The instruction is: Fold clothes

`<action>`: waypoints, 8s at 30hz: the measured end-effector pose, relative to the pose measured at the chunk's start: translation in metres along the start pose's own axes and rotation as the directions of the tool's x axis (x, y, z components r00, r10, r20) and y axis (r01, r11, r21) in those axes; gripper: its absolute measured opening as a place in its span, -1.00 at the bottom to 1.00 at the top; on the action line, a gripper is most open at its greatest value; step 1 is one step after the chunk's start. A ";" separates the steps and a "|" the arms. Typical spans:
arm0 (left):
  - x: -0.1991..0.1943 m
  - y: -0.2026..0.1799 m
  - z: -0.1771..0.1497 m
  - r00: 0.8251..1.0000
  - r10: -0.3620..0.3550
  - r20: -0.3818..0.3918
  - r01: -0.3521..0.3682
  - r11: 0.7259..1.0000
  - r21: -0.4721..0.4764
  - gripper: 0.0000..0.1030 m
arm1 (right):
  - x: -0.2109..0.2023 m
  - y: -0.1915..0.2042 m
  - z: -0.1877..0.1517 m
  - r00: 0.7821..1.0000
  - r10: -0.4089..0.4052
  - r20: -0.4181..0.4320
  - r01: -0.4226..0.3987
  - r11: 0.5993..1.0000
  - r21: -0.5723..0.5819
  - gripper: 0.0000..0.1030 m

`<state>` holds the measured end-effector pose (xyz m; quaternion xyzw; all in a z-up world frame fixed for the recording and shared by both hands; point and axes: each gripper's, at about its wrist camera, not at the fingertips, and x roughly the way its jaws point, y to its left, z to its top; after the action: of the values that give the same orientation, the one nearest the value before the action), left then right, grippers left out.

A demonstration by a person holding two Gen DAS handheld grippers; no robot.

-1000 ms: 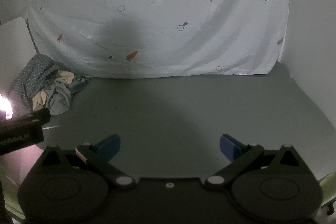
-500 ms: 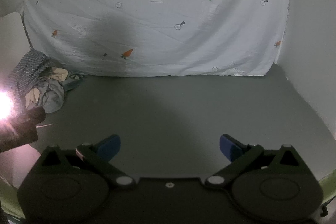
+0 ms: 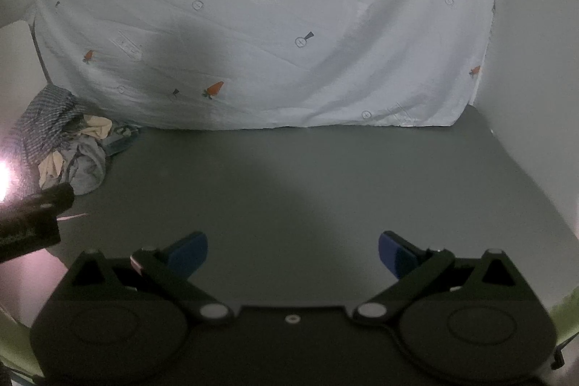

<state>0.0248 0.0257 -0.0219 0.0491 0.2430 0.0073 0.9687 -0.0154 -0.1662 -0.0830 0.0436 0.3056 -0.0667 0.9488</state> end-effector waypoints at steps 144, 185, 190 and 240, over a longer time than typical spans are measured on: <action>0.318 0.233 0.001 0.905 -0.020 -0.425 -0.105 0.958 -0.267 0.57 | 0.275 0.057 0.176 0.947 -0.312 0.078 0.309 0.950 0.050 -0.93; 0.311 0.057 0.017 0.912 -0.101 -0.397 0.062 0.992 -0.110 0.66 | 0.212 -0.037 0.302 0.772 -0.477 0.421 0.570 0.812 -0.124 -0.98; 0.321 0.060 0.026 0.912 -0.185 -0.366 0.131 0.977 -0.166 0.66 | 0.118 -0.025 0.320 0.748 -0.493 0.446 0.555 0.832 -0.011 -0.98; 0.385 0.024 0.016 0.875 0.067 -0.480 -0.005 0.991 0.131 0.71 | 0.332 0.191 0.325 0.882 0.472 0.020 -0.450 0.853 -0.264 -0.88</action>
<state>0.3722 0.0626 -0.1861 0.1111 0.4761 0.0220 0.8720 0.4674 -0.0512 -0.0067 -0.0080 0.2519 0.2002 0.9468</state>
